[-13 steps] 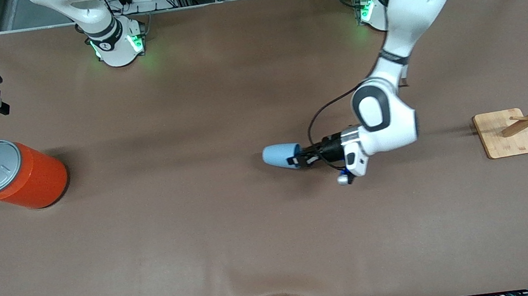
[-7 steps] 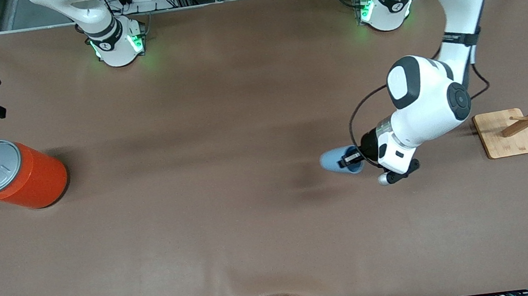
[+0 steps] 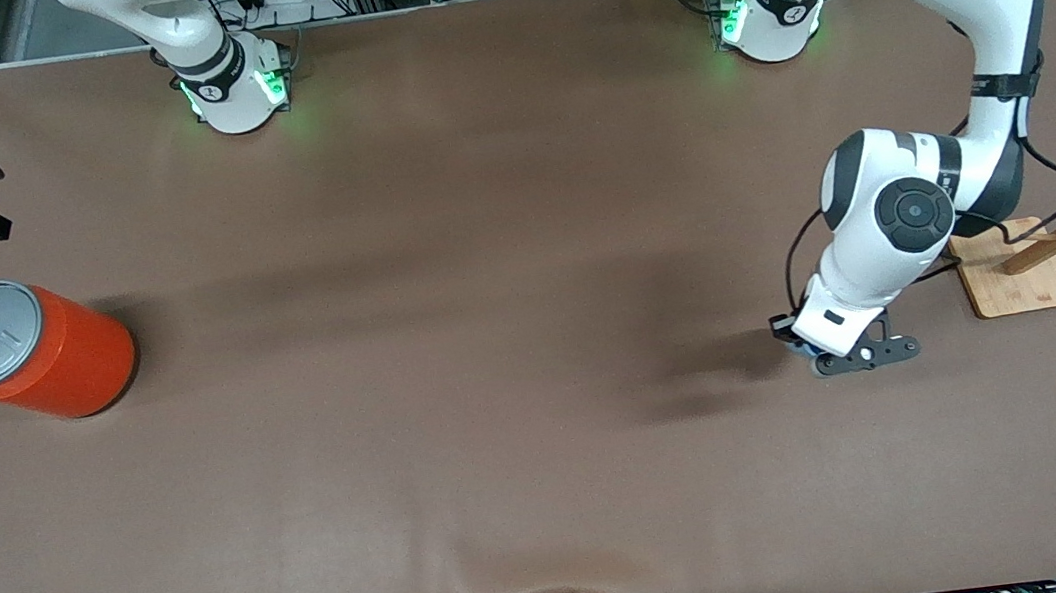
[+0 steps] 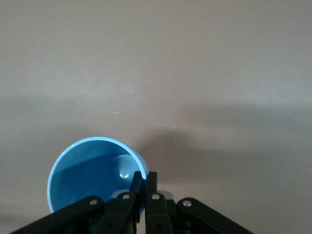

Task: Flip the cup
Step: 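Lift the cup and rotate it mouth up with the left gripper, then lower the upright cup beside the wooden board and open the left gripper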

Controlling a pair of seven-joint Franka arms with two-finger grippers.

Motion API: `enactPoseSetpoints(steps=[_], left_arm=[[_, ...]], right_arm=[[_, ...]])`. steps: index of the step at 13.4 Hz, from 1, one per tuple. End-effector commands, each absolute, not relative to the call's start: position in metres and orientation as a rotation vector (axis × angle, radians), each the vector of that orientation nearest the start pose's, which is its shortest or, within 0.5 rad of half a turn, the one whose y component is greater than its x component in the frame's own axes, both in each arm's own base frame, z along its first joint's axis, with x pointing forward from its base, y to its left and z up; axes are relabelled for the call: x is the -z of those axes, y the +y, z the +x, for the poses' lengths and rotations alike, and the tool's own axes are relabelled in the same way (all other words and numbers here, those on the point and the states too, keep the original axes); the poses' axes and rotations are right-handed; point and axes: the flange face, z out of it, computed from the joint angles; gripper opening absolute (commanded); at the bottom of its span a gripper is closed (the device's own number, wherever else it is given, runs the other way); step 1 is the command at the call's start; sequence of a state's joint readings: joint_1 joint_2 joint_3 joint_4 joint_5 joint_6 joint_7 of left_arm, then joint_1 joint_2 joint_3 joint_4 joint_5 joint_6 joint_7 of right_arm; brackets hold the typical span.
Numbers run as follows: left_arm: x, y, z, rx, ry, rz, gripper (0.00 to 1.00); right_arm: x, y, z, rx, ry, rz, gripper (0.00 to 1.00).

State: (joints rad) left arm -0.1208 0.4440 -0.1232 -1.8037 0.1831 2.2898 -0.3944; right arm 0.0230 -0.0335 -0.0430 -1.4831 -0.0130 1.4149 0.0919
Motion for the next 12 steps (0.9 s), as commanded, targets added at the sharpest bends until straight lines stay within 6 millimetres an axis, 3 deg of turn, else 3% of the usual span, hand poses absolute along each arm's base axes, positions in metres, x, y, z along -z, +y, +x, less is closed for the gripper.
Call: enactPoseSetpoints(steps=[1, 4, 10, 12], left_arm=[[-0.299, -0.122, 0.637, 0.102, -0.08, -3.023, 0.0], [-0.285, -0.101, 0.643, 0.108, -0.124, -3.029, 0.0], [-0.274, -0.096, 0.641, 0.084, -0.133, -3.028, 0.0], [-0.274, -0.094, 0.641, 0.077, -0.135, -3.027, 0.31]], right_arm=[[-0.67, -0.011, 0.525, -0.081, 0.217, -3.149, 1.0], [-0.663, 0.003, 0.531, -0.093, 0.168, -3.154, 1.0], [-0.663, 0.002, 0.532, -0.086, 0.173, -3.153, 1.0], [-0.663, 0.002, 0.532, -0.081, 0.173, -3.153, 1.0]])
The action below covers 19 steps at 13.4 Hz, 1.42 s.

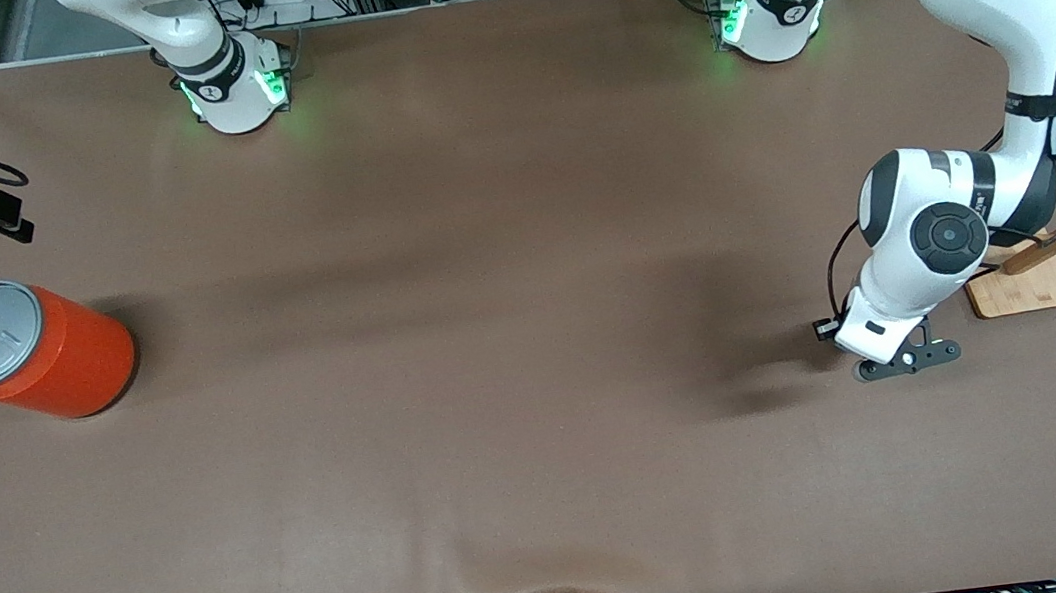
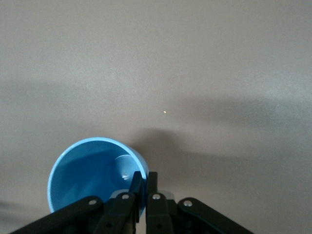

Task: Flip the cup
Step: 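Lower the upright cup beside the wooden board and open the left gripper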

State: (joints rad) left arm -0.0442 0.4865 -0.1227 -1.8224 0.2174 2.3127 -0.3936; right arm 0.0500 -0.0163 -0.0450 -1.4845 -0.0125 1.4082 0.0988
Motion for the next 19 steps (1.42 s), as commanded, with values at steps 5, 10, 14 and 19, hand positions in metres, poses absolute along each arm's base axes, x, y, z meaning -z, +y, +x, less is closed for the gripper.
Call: enactPoseSetpoints(steps=[5, 10, 14, 19], left_arm=[[-0.289, -0.091, 0.643, 0.08, -0.141, -3.022, 1.0], [-0.347, -0.088, 0.65, 0.112, -0.164, -3.009, 1.0], [-0.43, -0.088, 0.64, 0.103, -0.189, -2.981, 1.0], [-0.521, -0.093, 0.608, 0.067, -0.174, -3.075, 1.0]], right_arm=[[-0.663, 0.003, 0.532, -0.078, 0.17, -3.153, 1.0], [-0.663, 0.003, 0.533, -0.078, 0.17, -3.154, 1.0], [-0.663, 0.003, 0.533, -0.078, 0.17, -3.154, 1.0], [-0.662, 0.003, 0.534, -0.074, 0.17, -3.154, 1.0]])
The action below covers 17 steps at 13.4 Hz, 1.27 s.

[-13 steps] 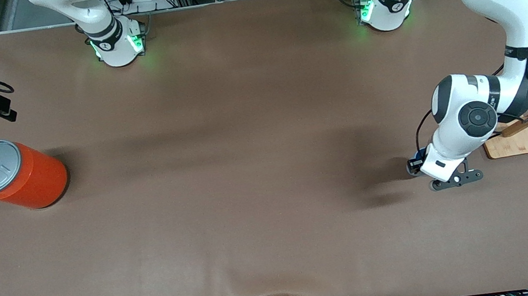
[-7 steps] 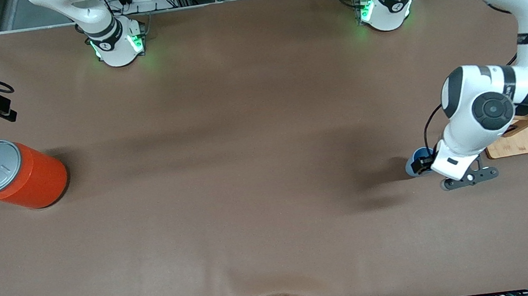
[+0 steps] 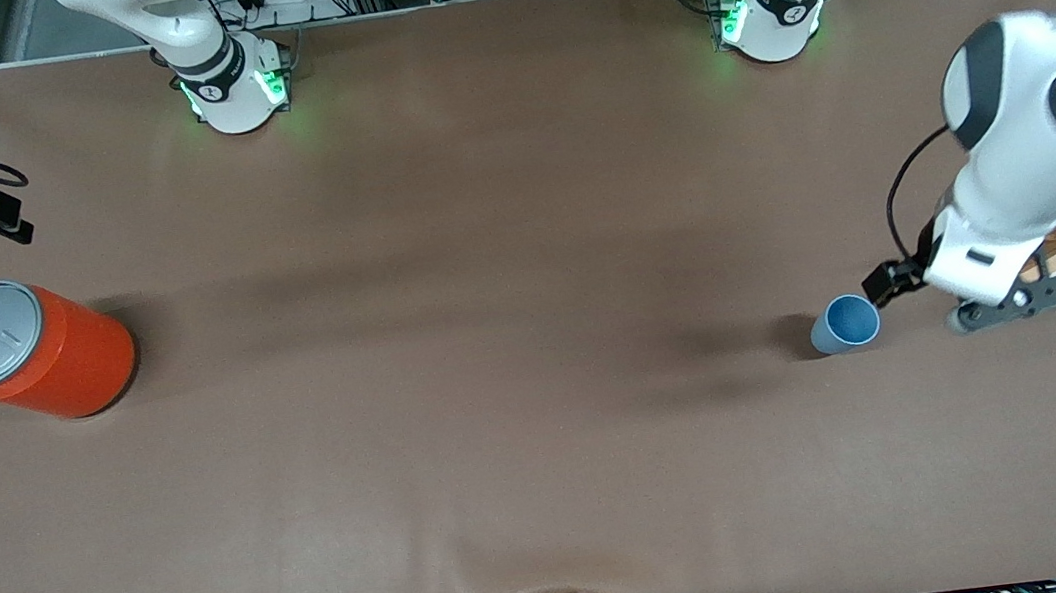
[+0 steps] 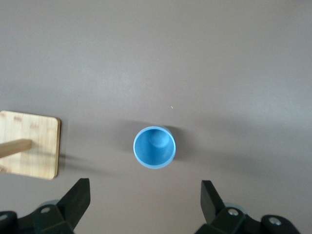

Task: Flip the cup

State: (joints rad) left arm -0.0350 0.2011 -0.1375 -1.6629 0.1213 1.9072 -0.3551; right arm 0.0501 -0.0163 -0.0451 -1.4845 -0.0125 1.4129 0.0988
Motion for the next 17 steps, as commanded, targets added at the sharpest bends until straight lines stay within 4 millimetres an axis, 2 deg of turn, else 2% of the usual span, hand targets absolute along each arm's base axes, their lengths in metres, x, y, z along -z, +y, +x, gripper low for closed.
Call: enactPoseSetpoints(steps=[1, 4, 6, 9, 11, 13, 14, 17], left_arm=[[-0.536, -0.092, 0.604, 0.053, -0.137, -3.073, 1.0], [-0.566, -0.089, 0.592, 0.008, -0.039, -3.085, 1.0], [-0.595, -0.074, 0.577, 0.026, -0.001, -3.112, 1.0], [-0.622, -0.043, 0.552, -0.024, 0.042, -3.104, 1.0], [-0.635, -0.036, 0.535, -0.08, 0.026, -3.102, 1.0], [-0.639, -0.035, 0.529, -0.088, 0.025, -3.125, 1.0], [-0.641, -0.026, 0.527, -0.09, -0.003, -3.149, 1.0], [-0.644, -0.025, 0.516, -0.151, -0.017, -3.146, 1.0]], right_arm=[[-0.662, 0.003, 0.535, -0.074, 0.17, -3.154, 1.0], [-0.656, 0.006, 0.539, -0.083, 0.16, -3.155, 1.0], [-0.655, 0.013, 0.539, -0.088, 0.144, -3.156, 1.0], [-0.655, 0.01, 0.54, -0.085, 0.153, -3.156, 1.0], [-0.655, 0.009, 0.54, -0.083, 0.156, -3.156, 1.0], [-0.655, 0.009, 0.54, -0.085, 0.155, -3.156, 1.0], [-0.655, 0.009, 0.539, -0.085, 0.156, -3.156, 1.0], [-0.655, 0.009, 0.54, -0.083, 0.153, -3.156, 1.0]])
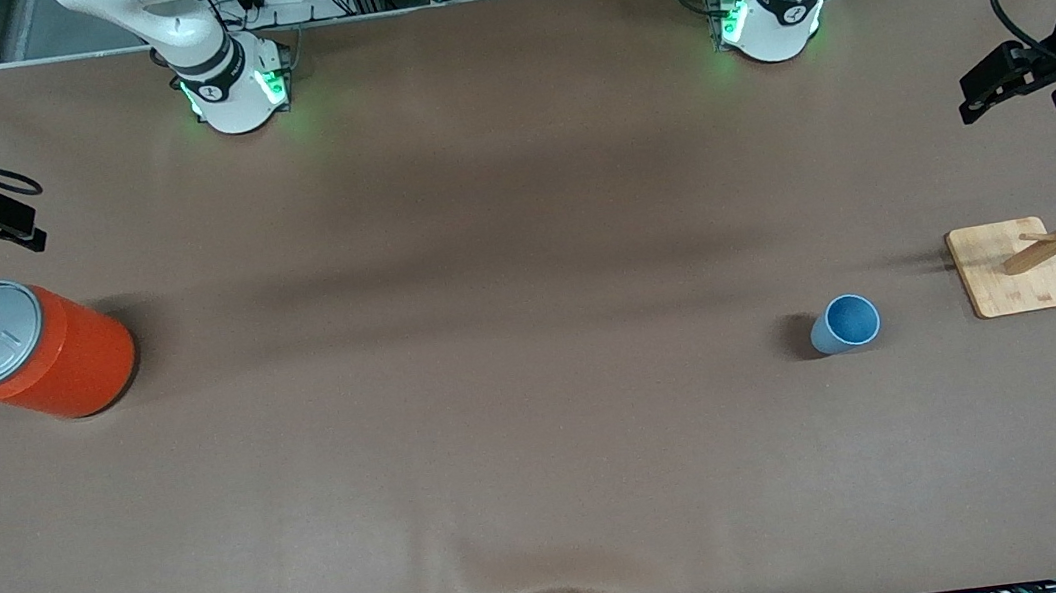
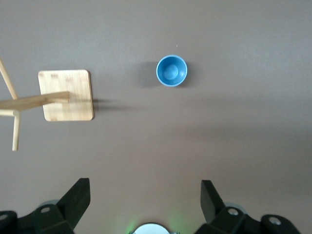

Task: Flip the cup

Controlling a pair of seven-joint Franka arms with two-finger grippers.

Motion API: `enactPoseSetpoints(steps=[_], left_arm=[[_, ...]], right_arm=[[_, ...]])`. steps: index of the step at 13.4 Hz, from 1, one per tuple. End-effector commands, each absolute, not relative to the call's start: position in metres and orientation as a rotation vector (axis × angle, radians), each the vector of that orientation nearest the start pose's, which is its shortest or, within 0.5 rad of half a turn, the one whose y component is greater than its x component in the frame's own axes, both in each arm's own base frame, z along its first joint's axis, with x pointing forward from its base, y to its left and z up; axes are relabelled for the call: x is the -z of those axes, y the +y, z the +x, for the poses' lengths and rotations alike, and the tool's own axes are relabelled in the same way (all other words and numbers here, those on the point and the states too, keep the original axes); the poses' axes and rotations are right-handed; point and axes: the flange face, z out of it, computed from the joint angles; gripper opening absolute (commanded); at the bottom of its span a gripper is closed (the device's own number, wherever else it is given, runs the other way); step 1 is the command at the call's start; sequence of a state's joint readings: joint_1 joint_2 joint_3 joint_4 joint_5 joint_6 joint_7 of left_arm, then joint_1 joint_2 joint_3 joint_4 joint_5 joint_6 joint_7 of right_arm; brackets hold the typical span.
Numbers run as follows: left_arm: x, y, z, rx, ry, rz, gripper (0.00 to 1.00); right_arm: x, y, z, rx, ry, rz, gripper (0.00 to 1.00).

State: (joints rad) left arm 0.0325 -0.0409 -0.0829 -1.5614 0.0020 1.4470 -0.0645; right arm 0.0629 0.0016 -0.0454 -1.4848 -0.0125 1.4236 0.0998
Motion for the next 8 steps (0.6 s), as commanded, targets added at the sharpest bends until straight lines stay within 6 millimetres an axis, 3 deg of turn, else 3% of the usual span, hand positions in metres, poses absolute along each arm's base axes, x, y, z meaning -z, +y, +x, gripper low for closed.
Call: enactPoseSetpoints(steps=[1, 8], left_arm=[[-0.644, -0.027, 0.516, -0.155, -0.005, -3.145, 1.0], [-0.644, -0.042, 0.518, -0.145, 0.069, -3.102, 1.0]], right_arm=[[-0.655, 0.009, 0.54, -0.083, 0.153, -3.156, 1.0], [-0.655, 0.01, 0.539, -0.085, 0.151, -3.157, 1.0]])
